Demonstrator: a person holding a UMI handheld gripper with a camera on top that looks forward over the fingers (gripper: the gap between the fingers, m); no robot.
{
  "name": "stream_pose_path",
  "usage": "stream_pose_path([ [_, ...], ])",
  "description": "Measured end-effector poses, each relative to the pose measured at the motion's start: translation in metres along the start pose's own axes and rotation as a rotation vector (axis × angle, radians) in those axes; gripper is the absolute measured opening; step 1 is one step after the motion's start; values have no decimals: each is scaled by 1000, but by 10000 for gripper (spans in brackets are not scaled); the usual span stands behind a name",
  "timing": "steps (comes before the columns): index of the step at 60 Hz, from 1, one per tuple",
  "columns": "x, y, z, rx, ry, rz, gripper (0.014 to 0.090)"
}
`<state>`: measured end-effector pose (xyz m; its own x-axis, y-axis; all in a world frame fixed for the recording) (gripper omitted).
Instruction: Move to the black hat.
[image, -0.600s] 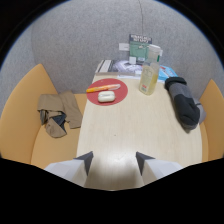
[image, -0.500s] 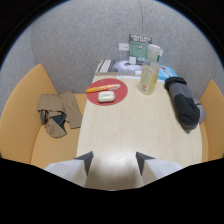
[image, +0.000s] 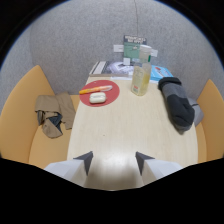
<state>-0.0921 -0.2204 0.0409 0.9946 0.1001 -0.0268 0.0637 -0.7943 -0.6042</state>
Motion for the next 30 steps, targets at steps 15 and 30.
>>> stream_pose_path([
  [15, 67, 4, -6, 0, 61, 24, 870],
  [30, 137, -2, -8, 14, 115, 59, 869],
])
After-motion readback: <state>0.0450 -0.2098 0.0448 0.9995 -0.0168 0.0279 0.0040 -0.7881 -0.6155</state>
